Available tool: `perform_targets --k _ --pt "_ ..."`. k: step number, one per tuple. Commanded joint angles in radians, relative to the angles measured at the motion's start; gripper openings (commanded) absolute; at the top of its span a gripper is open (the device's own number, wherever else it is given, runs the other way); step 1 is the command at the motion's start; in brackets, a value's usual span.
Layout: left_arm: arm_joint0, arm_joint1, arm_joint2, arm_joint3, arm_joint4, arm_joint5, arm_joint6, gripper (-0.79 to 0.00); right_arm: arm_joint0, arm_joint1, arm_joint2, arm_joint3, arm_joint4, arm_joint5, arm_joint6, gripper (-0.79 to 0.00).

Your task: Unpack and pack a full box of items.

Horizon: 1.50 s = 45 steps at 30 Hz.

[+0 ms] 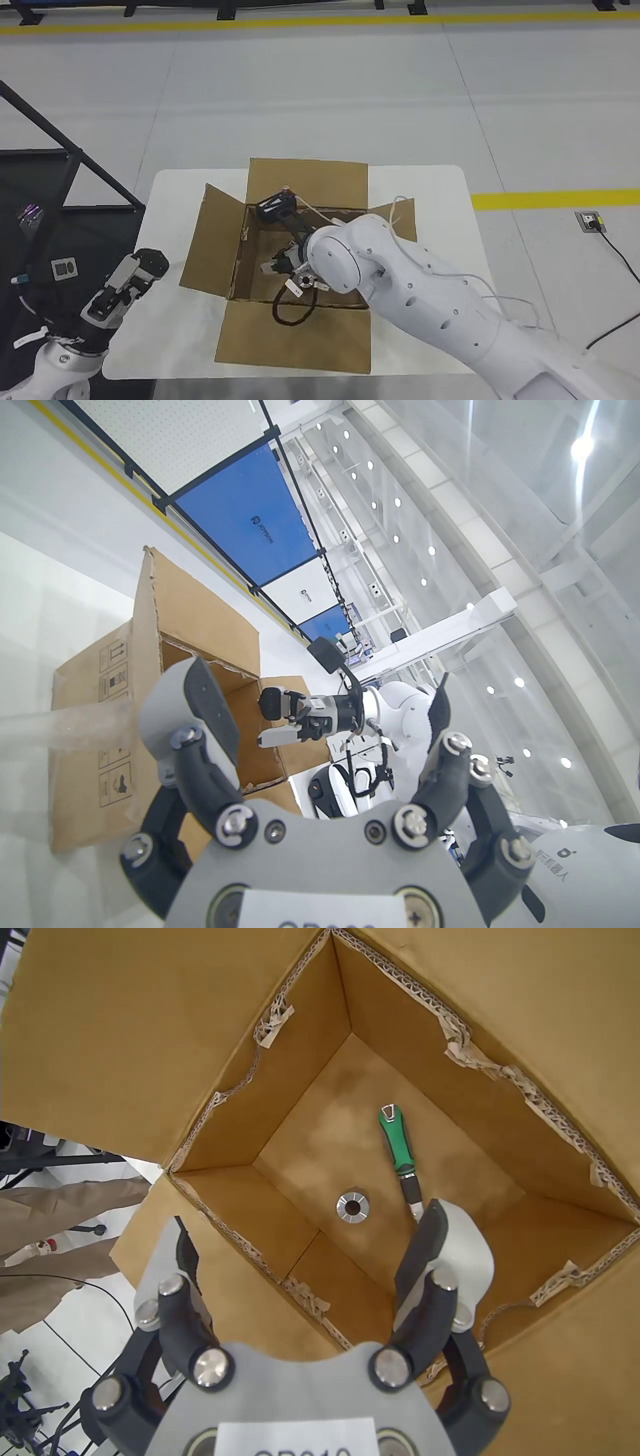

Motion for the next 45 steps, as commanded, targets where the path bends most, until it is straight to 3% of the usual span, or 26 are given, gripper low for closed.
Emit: perform_targets --k 1,8,12,18,24,30,36,38,40,43,45 --pt "0.000 0.000 0.000 0.000 0.000 0.000 0.000 0.000 0.000 0.000 0.000 0.000 0.000 0.000 0.000 0.000" --pt "0.000 0.000 0.004 -0.003 0.003 0.008 0.010 0.000 -0.009 0.000 -0.003 0.008 -0.003 -0.004 -0.008 0.000" --pt "-0.011 0.001 0.023 -0.002 0.029 0.034 0.030 0.000 -0.010 -0.028 -0.040 0.102 0.020 -0.035 -0.018 0.000" --pt "-0.007 0.003 0.043 0.012 0.039 0.039 0.039 0.000 0.036 -0.122 -0.137 0.328 0.057 0.049 -0.021 0.000" --pt "0.001 0.005 0.047 0.013 0.036 0.038 0.044 0.000 0.074 -0.241 -0.230 0.553 0.052 0.195 -0.016 0.000" --pt "0.009 0.008 0.050 0.008 0.035 0.039 0.045 0.000 0.086 -0.334 -0.247 0.729 0.098 0.171 -0.056 0.000" --pt "0.015 0.010 0.056 0.004 0.035 0.035 0.048 0.000 0.083 -0.389 -0.227 0.873 0.139 0.123 -0.136 0.000" --pt "0.018 0.010 0.057 0.004 0.036 0.033 0.050 0.000 0.082 -0.403 -0.221 0.913 0.149 0.106 -0.153 -0.231" --pt "0.020 0.011 0.058 0.005 0.038 0.033 0.053 0.000 0.082 -0.416 -0.216 0.950 0.156 0.103 -0.156 -0.406" --pt "0.023 0.012 0.058 0.004 0.040 0.034 0.060 0.000 0.086 -0.433 -0.207 0.989 0.169 0.079 -0.149 -0.496" --pt "0.024 0.012 0.058 0.003 0.041 0.034 0.062 0.000 0.092 -0.442 -0.204 1.008 0.168 0.071 -0.146 -0.634"
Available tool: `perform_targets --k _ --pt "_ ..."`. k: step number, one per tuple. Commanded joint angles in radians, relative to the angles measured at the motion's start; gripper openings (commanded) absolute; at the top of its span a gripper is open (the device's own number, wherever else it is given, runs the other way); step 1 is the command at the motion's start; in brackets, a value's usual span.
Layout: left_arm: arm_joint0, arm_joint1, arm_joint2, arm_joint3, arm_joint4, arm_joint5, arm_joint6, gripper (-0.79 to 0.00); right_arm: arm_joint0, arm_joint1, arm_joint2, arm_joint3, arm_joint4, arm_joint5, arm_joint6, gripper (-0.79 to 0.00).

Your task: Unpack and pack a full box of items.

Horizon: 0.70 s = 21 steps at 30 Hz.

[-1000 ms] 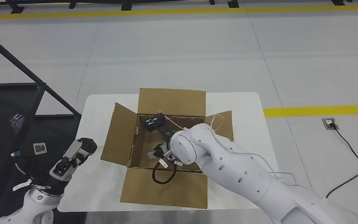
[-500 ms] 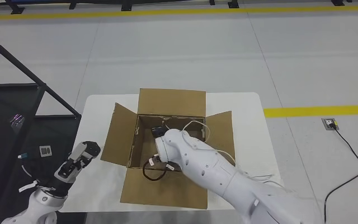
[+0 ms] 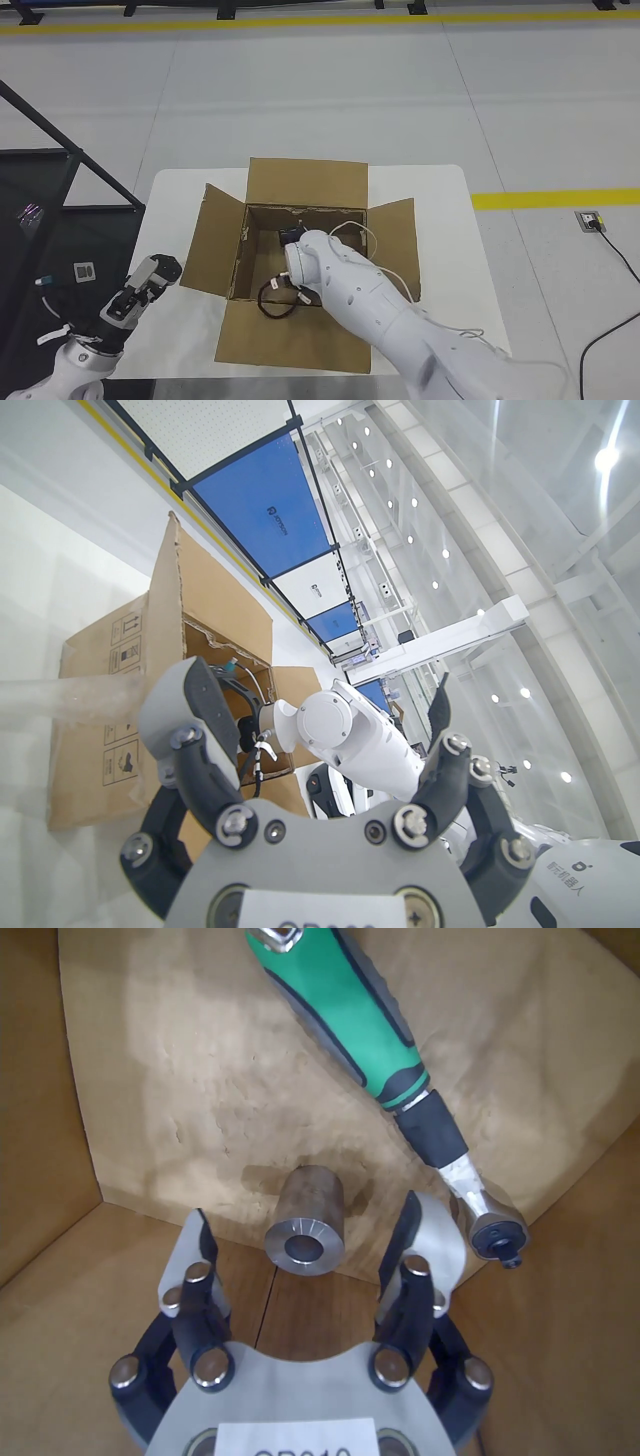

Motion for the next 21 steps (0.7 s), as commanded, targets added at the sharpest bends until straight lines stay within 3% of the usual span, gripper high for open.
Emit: perform_targets --k 1,3,13,21 --pt "0.001 0.001 0.001 -0.001 0.000 0.000 0.002 0.000 0.005 -0.009 0.003 0.016 -0.001 -0.009 0.002 -0.680" --pt "0.001 0.001 0.002 -0.001 0.003 0.002 0.005 0.000 0.010 -0.017 0.006 0.029 -0.003 -0.018 0.002 -0.785" --pt "-0.002 0.005 0.010 -0.008 0.011 0.005 0.009 0.000 0.057 -0.031 0.035 0.014 -0.036 -0.008 -0.037 -0.785" --pt "-0.009 0.009 0.013 -0.011 0.010 0.010 0.006 0.000 0.100 0.002 0.043 -0.164 -0.155 0.071 0.052 -0.785"
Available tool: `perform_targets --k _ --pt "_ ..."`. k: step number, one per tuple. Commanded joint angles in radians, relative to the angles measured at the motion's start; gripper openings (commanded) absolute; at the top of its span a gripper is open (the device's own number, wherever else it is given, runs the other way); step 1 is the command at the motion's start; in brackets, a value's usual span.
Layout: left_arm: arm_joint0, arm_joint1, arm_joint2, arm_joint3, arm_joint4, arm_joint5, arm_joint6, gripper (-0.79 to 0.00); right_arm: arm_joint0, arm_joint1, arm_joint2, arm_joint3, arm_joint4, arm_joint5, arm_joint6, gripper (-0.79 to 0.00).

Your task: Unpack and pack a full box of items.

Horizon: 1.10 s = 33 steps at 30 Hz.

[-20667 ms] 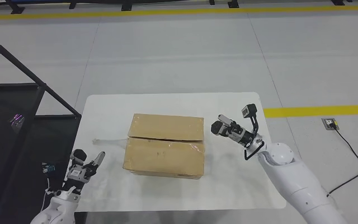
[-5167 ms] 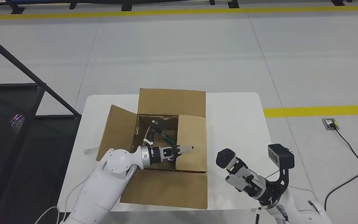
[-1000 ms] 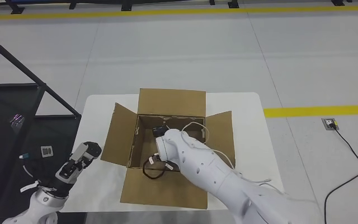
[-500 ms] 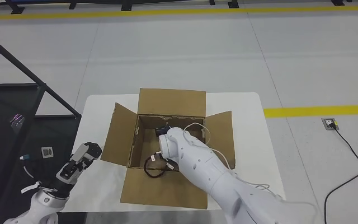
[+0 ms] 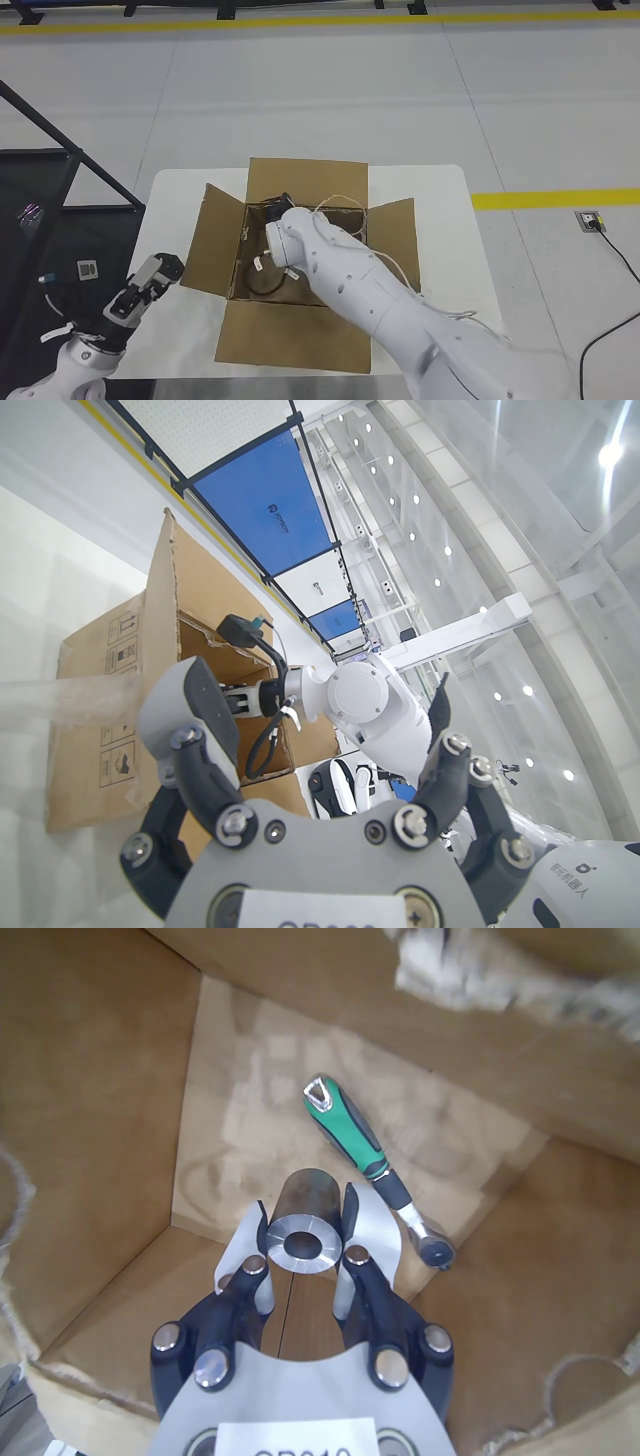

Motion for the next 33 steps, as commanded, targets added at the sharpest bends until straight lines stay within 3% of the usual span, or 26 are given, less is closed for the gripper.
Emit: perform_targets --k 1,6,11,17,19,22,26,29,33 --pt "-0.002 0.001 0.000 0.000 -0.001 0.000 0.000 0.000 0.004 0.017 0.006 -0.068 -0.039 0.026 0.029 -0.785" --pt "-0.004 0.003 0.001 -0.001 -0.004 0.001 -0.001 0.000 -0.013 0.084 0.049 -0.287 -0.148 0.083 0.103 -0.785" --pt "-0.006 0.005 0.000 0.003 -0.013 0.000 -0.004 0.000 -0.099 0.193 0.145 -0.561 -0.337 0.146 0.182 -0.785" --pt "-0.007 0.007 0.001 0.007 -0.018 -0.002 -0.007 0.000 -0.329 0.322 0.397 -0.907 -0.627 0.116 0.213 -0.785" --pt "-0.006 0.008 0.004 0.005 -0.013 -0.006 -0.014 0.000 -0.471 0.361 0.537 -1.090 -0.779 0.063 0.265 -0.785" --pt "-0.006 0.008 0.004 0.005 -0.013 -0.006 -0.014 0.000 -0.643 0.382 0.705 -1.311 -0.924 -0.017 0.346 -0.785" --pt "-0.006 0.008 0.004 0.005 -0.013 -0.006 -0.014 0.000 -0.771 0.374 0.873 -1.452 -1.005 -0.086 0.414 -0.785" --pt "-0.006 0.008 0.004 0.005 -0.013 -0.006 -0.014 0.000 -0.791 0.360 0.971 -1.456 -0.999 -0.122 0.450 -0.785" --pt "-0.006 0.008 0.004 0.005 -0.013 -0.006 -0.014 0.000 -0.749 0.342 1.069 -1.317 -1.043 -0.165 0.493 -0.785"
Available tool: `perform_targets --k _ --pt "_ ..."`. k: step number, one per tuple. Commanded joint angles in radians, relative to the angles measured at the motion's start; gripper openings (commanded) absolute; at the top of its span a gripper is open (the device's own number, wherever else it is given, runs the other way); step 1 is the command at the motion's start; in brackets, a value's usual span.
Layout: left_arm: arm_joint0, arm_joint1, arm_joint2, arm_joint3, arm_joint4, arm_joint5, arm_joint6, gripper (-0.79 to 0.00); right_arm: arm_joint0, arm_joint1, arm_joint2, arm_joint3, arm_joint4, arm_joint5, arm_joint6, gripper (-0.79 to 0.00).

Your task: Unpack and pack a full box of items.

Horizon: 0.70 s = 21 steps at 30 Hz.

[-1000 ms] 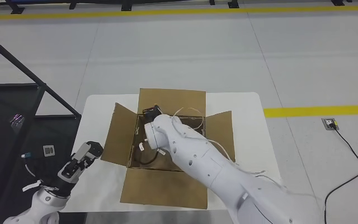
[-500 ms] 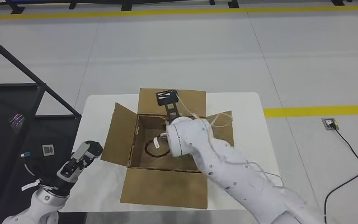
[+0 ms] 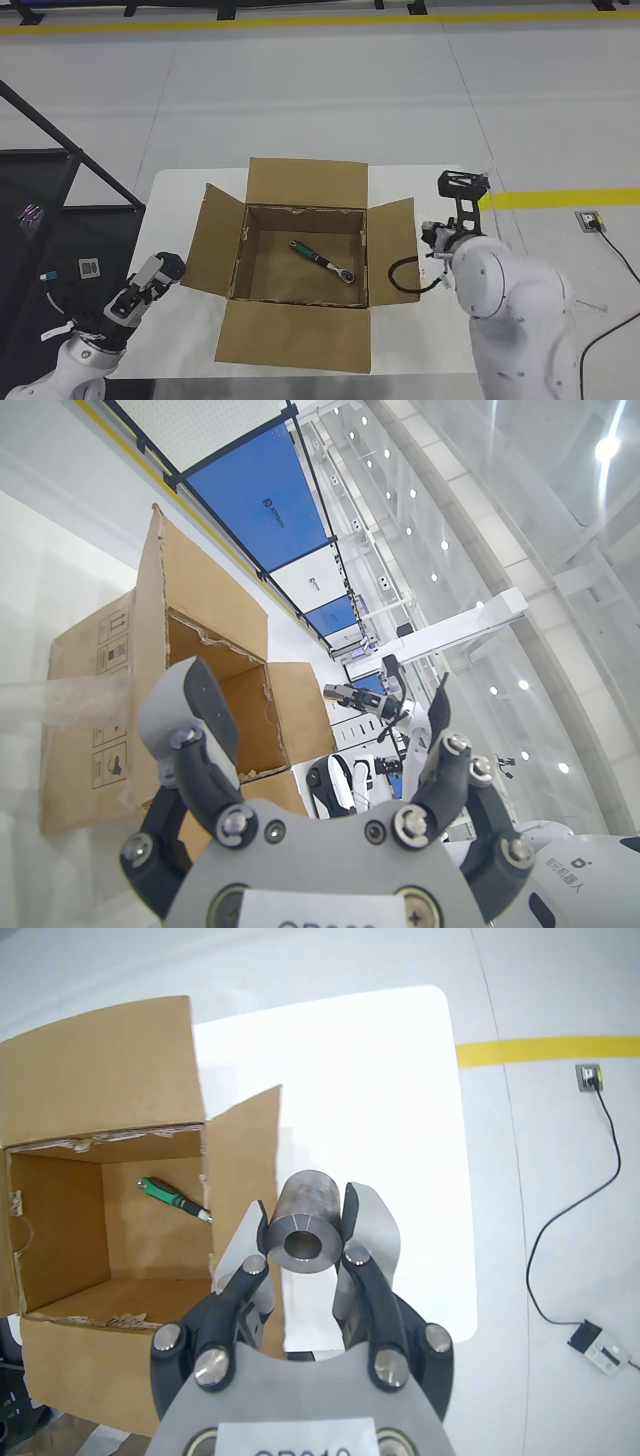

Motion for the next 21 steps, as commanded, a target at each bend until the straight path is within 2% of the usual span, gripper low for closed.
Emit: perform_targets --k 1,10,15,21 --pt "0.000 0.000 0.000 0.000 0.000 0.000 0.000 0.000 0.041 -0.010 0.041 0.116 -0.064 -0.021 0.022 -0.785" --pt "0.000 0.000 0.000 0.000 0.000 0.000 0.000 0.000 0.240 -0.049 0.131 0.592 -0.057 -0.035 0.036 -0.785" --pt "0.000 0.000 0.000 0.000 0.000 0.000 0.000 0.000 0.283 -0.048 0.160 0.705 -0.028 -0.034 0.033 -0.785" --pt "0.000 0.000 0.000 0.000 0.000 0.000 0.000 0.000 0.301 -0.045 0.162 0.778 -0.010 -0.027 -0.004 -0.785"
